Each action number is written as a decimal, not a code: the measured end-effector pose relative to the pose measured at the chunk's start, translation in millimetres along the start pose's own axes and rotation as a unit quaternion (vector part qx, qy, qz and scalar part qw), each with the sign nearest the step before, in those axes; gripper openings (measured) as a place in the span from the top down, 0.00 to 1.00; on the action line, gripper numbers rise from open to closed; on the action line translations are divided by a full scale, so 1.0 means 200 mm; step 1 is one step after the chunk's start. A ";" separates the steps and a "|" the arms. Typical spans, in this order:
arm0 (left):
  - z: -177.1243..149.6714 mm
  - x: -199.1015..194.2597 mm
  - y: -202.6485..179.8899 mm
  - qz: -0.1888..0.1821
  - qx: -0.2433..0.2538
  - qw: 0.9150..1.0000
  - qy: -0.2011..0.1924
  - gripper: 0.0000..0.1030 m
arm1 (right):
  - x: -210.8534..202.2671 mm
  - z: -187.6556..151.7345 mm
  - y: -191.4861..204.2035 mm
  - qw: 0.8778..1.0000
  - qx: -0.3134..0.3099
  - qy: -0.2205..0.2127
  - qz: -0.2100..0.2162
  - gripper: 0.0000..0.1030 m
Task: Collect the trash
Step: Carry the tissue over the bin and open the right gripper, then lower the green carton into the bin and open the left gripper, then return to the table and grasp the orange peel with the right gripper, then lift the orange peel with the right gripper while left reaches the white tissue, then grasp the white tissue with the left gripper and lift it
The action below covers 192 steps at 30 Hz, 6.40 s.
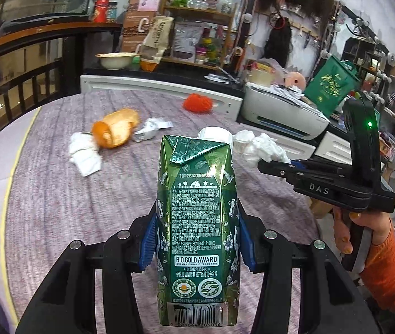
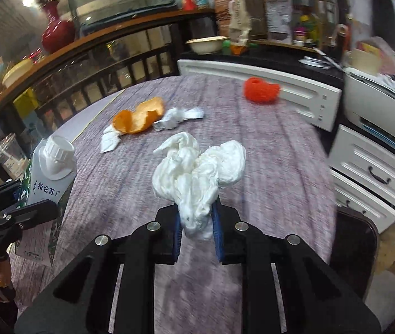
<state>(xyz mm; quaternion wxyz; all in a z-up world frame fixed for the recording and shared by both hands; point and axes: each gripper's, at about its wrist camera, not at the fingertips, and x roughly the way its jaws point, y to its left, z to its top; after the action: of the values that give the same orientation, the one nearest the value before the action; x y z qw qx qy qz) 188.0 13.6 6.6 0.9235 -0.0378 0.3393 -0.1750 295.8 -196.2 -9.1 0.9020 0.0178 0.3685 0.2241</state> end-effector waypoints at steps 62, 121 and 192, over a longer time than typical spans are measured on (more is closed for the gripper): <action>-0.05 0.88 -1.21 -0.151 0.116 0.974 0.125 0.53 | -0.57 -0.87 -1.29 0.899 0.322 -0.008 -0.297 0.25; 0.09 0.18 -0.07 0.041 -0.003 0.999 0.033 0.08 | -0.03 -0.10 -0.26 0.994 0.103 0.005 -0.039 0.19; 0.39 0.64 0.78 0.209 -0.082 0.968 0.113 0.56 | 0.16 0.39 0.37 0.997 -0.054 -0.016 0.044 0.86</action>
<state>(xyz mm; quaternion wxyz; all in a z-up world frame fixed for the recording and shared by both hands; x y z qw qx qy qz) 374.5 110.7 -41.0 0.8892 -0.0222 0.4546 0.0472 339.4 -105.8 40.0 0.8968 -0.0109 0.3403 0.2826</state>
